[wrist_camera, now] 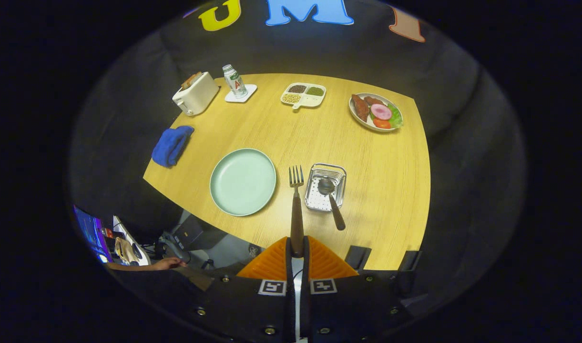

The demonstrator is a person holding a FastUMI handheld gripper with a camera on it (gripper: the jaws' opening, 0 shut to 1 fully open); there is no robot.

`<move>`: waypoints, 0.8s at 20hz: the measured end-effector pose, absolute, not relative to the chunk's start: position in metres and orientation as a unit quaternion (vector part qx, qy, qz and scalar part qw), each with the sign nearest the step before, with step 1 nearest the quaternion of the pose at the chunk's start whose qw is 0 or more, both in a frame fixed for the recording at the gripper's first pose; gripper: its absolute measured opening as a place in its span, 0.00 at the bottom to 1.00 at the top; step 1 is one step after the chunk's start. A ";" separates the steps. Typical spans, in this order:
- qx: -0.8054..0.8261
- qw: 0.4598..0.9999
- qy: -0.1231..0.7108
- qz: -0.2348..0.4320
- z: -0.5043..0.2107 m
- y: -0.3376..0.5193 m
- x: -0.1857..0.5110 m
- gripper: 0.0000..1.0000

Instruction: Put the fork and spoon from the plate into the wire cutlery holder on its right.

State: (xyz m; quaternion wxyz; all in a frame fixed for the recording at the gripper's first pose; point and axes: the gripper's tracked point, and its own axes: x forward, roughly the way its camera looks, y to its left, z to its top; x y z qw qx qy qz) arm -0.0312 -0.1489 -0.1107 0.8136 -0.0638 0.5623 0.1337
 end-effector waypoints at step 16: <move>-0.102 0.766 0.627 0.100 -0.143 -0.186 -0.002 0.04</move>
